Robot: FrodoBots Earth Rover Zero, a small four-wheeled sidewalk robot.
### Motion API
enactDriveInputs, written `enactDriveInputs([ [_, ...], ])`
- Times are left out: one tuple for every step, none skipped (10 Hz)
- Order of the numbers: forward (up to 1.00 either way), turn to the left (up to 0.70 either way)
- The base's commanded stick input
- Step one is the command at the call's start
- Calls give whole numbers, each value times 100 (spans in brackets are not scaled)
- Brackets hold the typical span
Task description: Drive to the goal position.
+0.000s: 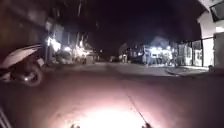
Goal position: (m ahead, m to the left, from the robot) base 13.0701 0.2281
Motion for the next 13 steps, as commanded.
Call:
enactDriveInputs([
  [70, 0],
  [70, 0],
  [70, 0],
  [70, 0],
  [70, 0],
  [70, 0],
  [70, 0],
  [70, 0],
  [70, 0],
  [70, 0],
  [70, 0],
  [70, 0],
  [70, 0],
])
